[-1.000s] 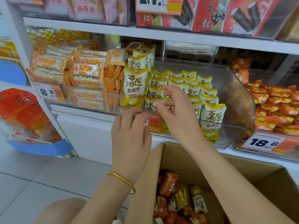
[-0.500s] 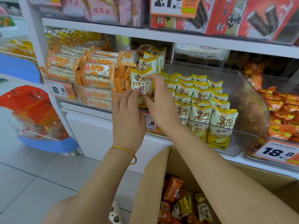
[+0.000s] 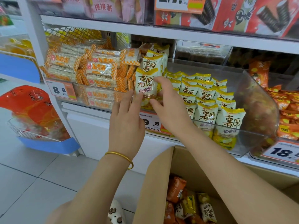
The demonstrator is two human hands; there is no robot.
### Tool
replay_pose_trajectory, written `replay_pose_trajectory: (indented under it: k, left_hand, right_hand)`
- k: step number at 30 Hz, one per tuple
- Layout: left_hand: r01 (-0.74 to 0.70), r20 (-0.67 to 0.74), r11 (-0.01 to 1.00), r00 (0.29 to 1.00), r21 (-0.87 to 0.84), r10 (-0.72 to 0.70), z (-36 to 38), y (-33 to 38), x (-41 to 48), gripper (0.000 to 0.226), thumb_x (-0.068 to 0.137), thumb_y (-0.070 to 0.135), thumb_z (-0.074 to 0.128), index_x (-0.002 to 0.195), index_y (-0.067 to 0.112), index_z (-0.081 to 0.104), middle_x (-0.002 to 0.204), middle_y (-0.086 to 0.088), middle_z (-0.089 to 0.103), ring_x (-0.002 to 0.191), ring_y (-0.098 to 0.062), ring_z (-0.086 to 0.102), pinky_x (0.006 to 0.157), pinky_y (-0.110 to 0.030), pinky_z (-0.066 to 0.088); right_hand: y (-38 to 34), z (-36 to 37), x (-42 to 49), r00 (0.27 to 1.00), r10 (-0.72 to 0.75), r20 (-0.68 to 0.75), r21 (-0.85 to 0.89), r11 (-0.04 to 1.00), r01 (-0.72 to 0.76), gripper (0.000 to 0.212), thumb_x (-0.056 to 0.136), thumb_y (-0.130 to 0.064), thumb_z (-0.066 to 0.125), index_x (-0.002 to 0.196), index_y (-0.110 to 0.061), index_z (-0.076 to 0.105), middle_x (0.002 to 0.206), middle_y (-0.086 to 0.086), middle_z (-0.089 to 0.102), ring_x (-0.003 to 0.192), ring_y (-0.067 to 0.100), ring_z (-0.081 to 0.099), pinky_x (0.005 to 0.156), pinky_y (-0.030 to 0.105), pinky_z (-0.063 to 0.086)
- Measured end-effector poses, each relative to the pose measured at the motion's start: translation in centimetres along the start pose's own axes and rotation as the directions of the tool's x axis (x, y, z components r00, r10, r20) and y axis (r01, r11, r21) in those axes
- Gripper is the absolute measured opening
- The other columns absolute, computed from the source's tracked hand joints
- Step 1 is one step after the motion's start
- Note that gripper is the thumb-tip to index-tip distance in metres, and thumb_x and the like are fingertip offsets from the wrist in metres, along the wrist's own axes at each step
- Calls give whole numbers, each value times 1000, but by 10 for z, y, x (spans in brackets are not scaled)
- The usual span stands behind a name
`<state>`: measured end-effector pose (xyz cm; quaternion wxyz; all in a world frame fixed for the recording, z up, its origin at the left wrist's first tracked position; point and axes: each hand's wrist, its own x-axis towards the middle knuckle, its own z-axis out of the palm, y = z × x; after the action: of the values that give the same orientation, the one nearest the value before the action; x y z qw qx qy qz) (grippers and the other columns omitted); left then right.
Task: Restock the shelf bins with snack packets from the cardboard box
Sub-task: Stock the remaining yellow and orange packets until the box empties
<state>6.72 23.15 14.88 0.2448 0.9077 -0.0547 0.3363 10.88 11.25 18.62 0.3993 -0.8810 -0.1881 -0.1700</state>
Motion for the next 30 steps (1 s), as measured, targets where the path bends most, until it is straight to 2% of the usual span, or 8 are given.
replay_pose_trajectory:
  k: [6,10,12,14,16,19,24,30]
  left_hand:
    - [-61,-68,998,996,-14,60,-3,15,-10,53,76,-4,47,127,7,56,139,-15,47,113,-39,47,95,-50,42]
    - [-151,-84,988,986,-42,147,-4,26,-24,44,78,1,41,117,7,61,127,-14,55,106,-36,51,93,-46,41]
    - [-215,-8,974,977,-72,215,-1,35,-39,44,78,4,39,115,8,63,121,-11,58,102,-32,53,90,-42,43]
    - [-282,143,953,945,-110,296,8,45,-58,43,80,9,37,115,11,63,118,-6,60,101,-25,51,84,-37,48]
    - [-356,301,921,871,-158,388,18,54,-79,42,81,14,37,114,14,63,117,-4,60,100,-21,49,79,-34,51]
    - [-418,491,882,733,-220,470,34,60,-106,42,84,21,36,114,14,65,116,-4,62,100,-24,57,78,-37,54]
    - [-386,662,895,613,-225,431,52,68,-130,36,86,20,40,108,16,68,117,-4,63,98,-27,61,79,-40,54]
    - [-330,725,925,588,-192,360,57,76,-134,27,90,12,54,113,16,67,127,-5,58,112,-29,54,92,-43,46]
  right_hand:
    - [-3,-11,-8,999,23,-27,29,999,-22,51,93,-10,56,139,-25,39,120,5,56,99,18,61,85,39,54]
    - [-3,-36,-41,980,85,-179,122,990,-63,39,94,-14,54,130,-26,49,109,-8,59,86,4,58,75,21,50]
    - [6,-49,-79,964,161,-213,238,965,-108,31,94,-12,54,120,-30,53,98,-14,59,79,6,60,69,20,51]
    - [25,-56,-123,959,227,-171,247,952,-182,32,94,-12,54,110,-38,51,95,-16,60,78,9,63,69,27,53]
    - [53,-56,-168,948,307,-86,165,942,-291,33,94,-12,54,108,-42,51,96,-17,61,78,8,64,74,30,55]
    - [95,-53,-231,891,453,22,39,890,-454,30,93,-9,53,112,-31,57,98,-15,61,81,7,64,80,33,55]
    - [149,-49,-283,756,641,134,-110,768,-631,31,93,-7,48,122,-17,57,107,-5,60,96,15,61,88,33,51]
    - [183,-19,-307,660,698,279,-181,713,-677,38,93,-9,52,130,-15,50,121,5,55,107,19,56,90,30,45]
